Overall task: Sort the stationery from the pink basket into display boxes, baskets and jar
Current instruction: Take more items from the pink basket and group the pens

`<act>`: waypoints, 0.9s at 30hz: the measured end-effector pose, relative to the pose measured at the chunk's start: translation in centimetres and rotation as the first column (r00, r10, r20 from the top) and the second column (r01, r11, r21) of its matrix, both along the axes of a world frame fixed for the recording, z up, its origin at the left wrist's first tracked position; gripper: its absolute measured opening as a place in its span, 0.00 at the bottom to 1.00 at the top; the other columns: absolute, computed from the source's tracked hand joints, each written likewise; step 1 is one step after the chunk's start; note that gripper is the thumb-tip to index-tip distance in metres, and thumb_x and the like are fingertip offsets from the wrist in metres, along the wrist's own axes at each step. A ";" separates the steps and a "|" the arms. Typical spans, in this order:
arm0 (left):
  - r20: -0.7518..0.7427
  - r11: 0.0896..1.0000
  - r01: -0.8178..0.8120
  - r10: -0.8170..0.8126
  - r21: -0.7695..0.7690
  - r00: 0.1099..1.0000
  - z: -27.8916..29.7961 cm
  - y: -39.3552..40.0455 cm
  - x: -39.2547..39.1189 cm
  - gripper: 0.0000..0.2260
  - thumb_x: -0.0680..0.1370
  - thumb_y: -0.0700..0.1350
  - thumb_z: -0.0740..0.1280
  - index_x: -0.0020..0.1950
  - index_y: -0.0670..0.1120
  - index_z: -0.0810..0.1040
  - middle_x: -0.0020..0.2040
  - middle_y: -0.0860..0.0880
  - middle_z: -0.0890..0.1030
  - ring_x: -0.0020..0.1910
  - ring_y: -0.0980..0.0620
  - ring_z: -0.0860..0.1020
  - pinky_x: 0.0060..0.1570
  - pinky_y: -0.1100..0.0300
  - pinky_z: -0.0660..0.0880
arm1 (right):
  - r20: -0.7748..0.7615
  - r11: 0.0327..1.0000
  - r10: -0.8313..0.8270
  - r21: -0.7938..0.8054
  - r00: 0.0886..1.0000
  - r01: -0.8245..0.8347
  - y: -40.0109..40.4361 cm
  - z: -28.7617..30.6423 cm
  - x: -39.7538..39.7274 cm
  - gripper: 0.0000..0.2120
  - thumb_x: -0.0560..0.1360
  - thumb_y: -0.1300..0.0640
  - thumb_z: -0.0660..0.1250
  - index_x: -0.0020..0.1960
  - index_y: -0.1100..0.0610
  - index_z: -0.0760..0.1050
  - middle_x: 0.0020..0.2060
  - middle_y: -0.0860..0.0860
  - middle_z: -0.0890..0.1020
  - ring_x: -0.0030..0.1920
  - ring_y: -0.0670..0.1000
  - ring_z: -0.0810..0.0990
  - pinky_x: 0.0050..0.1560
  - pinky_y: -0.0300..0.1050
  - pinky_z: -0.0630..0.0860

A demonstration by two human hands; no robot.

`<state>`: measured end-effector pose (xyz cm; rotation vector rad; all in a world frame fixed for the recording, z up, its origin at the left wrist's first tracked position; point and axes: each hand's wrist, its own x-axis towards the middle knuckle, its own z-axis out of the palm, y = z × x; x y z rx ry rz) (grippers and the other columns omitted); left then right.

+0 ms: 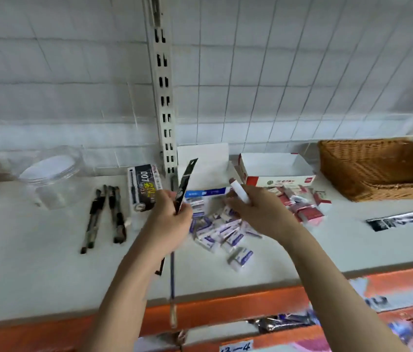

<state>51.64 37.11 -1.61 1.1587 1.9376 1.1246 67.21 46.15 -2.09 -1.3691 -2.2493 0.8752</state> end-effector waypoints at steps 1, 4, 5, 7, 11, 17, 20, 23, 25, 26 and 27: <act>-0.010 1.000 -0.012 0.012 0.006 1.000 -0.4 0.8 1.6 0.07 0.81 0.47 0.59 0.55 0.45 0.67 0.38 0.47 0.72 0.32 0.54 0.70 0.28 0.68 0.68 | 0.008 0.998 0.063 -0.017 0.998 -0.063 0.9 -0.2 0.8 0.04 0.78 0.54 0.61 0.50 0.50 0.75 0.40 0.52 0.80 0.38 0.52 0.77 0.35 0.40 0.71; -0.042 0.995 -0.093 0.095 0.041 0.995 -0.8 2.6 6.0 0.07 0.80 0.49 0.60 0.51 0.48 0.74 0.37 0.47 0.76 0.35 0.50 0.74 0.36 0.58 0.68 | 0.032 0.986 0.165 0.029 0.986 -0.166 2.3 0.3 4.2 0.15 0.79 0.56 0.60 0.65 0.50 0.71 0.47 0.52 0.79 0.43 0.53 0.76 0.30 0.34 0.65; -0.043 0.992 -0.111 0.114 0.062 0.993 -0.9 3.1 7.5 0.07 0.80 0.50 0.60 0.51 0.48 0.75 0.38 0.47 0.77 0.36 0.49 0.74 0.38 0.57 0.69 | 0.041 0.982 0.168 0.079 0.985 -0.171 2.7 0.7 5.8 0.14 0.79 0.56 0.60 0.65 0.51 0.70 0.47 0.52 0.79 0.42 0.53 0.75 0.29 0.35 0.63; -0.042 0.986 -0.127 0.132 0.110 0.990 -0.9 4.2 10.6 0.07 0.79 0.49 0.61 0.51 0.49 0.76 0.40 0.47 0.79 0.38 0.49 0.76 0.38 0.58 0.70 | 0.047 0.980 0.140 0.134 0.989 -0.145 3.9 1.0 9.9 0.05 0.79 0.56 0.60 0.55 0.53 0.72 0.40 0.49 0.76 0.36 0.50 0.72 0.28 0.32 0.63; -0.037 0.979 -0.118 0.126 0.166 0.991 -1.0 6.7 15.7 0.05 0.77 0.47 0.67 0.51 0.51 0.77 0.44 0.54 0.81 0.42 0.56 0.78 0.43 0.58 0.75 | 0.131 0.994 -0.014 0.112 0.991 -0.001 5.9 0.2 17.9 0.08 0.77 0.60 0.62 0.43 0.55 0.63 0.31 0.47 0.69 0.37 0.54 0.67 0.28 0.39 0.62; -0.200 0.978 -0.083 0.121 0.192 0.972 -1.7 10.5 18.7 0.08 0.74 0.45 0.70 0.52 0.46 0.79 0.46 0.52 0.82 0.46 0.54 0.79 0.42 0.62 0.72 | 0.165 0.994 -0.093 0.075 0.982 0.081 5.9 -1.5 23.5 0.11 0.77 0.61 0.59 0.36 0.56 0.63 0.29 0.50 0.67 0.30 0.51 0.65 0.29 0.39 0.62; -0.257 0.983 -0.024 0.070 0.181 0.964 -1.8 11.5 19.1 0.07 0.76 0.45 0.67 0.53 0.45 0.79 0.48 0.50 0.82 0.46 0.52 0.79 0.41 0.60 0.73 | 0.147 0.989 -0.134 0.088 0.980 0.121 5.9 -1.6 24.8 0.07 0.78 0.60 0.60 0.41 0.58 0.67 0.29 0.50 0.69 0.31 0.52 0.67 0.30 0.41 0.62; -0.349 0.989 -0.020 0.071 0.147 0.935 -2.4 12.0 18.9 0.09 0.77 0.46 0.67 0.54 0.44 0.80 0.48 0.48 0.82 0.46 0.50 0.79 0.43 0.57 0.73 | 0.124 0.984 -0.161 0.092 0.979 0.150 6.0 -1.7 25.8 0.14 0.78 0.60 0.60 0.35 0.54 0.61 0.28 0.48 0.67 0.29 0.49 0.65 0.29 0.35 0.64; -0.385 0.989 -0.015 0.071 0.146 0.920 -2.7 12.3 19.0 0.11 0.76 0.49 0.67 0.54 0.44 0.79 0.50 0.48 0.82 0.48 0.49 0.79 0.45 0.57 0.74 | 0.126 0.982 -0.174 0.101 0.977 0.162 6.2 -1.6 26.5 0.17 0.78 0.61 0.60 0.33 0.52 0.58 0.27 0.48 0.66 0.28 0.46 0.63 0.31 0.35 0.65; -0.405 0.989 -0.009 0.069 0.149 0.912 -2.6 12.3 19.3 0.13 0.76 0.52 0.67 0.54 0.44 0.79 0.49 0.48 0.81 0.48 0.50 0.79 0.45 0.56 0.74 | 0.128 0.980 -0.179 0.107 0.975 0.166 6.4 -1.6 26.9 0.17 0.77 0.61 0.60 0.33 0.52 0.58 0.27 0.48 0.65 0.28 0.45 0.63 0.31 0.35 0.65; -0.431 0.990 0.000 0.063 0.144 0.900 -2.2 12.2 20.1 0.15 0.75 0.56 0.65 0.53 0.45 0.77 0.48 0.50 0.81 0.46 0.51 0.78 0.43 0.57 0.73 | 0.126 0.978 -0.187 0.112 0.974 0.173 6.5 -1.6 27.4 0.17 0.77 0.62 0.60 0.33 0.53 0.58 0.27 0.48 0.65 0.28 0.46 0.63 0.31 0.35 0.64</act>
